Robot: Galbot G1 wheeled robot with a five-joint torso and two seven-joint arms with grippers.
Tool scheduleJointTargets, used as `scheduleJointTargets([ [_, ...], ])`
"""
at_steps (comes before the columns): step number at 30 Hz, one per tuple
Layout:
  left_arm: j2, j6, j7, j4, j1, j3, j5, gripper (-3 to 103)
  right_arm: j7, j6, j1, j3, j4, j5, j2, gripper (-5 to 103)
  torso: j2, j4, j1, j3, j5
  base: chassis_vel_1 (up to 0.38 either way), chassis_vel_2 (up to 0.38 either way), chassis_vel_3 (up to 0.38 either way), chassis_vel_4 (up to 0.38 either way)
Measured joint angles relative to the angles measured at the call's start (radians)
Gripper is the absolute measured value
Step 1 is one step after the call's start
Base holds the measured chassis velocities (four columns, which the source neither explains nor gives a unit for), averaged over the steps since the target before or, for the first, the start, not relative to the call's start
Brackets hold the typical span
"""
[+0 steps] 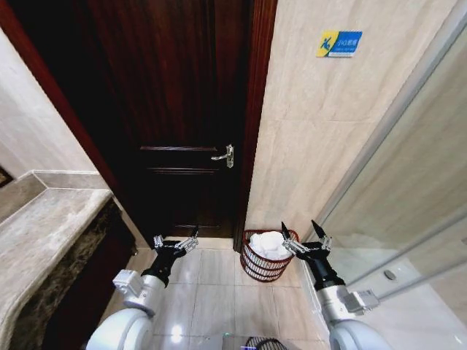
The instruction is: Discard the used towel into the hamper.
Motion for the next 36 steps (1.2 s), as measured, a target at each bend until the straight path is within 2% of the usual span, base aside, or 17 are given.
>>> scheduleJointTargets([
  [36, 0.000, 0.000, 0.000, 0.000, 0.000, 0.000, 0.000, 99, 0.000, 0.000, 0.000, 0.000, 0.000, 0.000, 0.000, 100, 0.000, 0.0000, 0.000, 0.000, -0.0001, 0.104, -0.103, -0.107, 0.099],
])
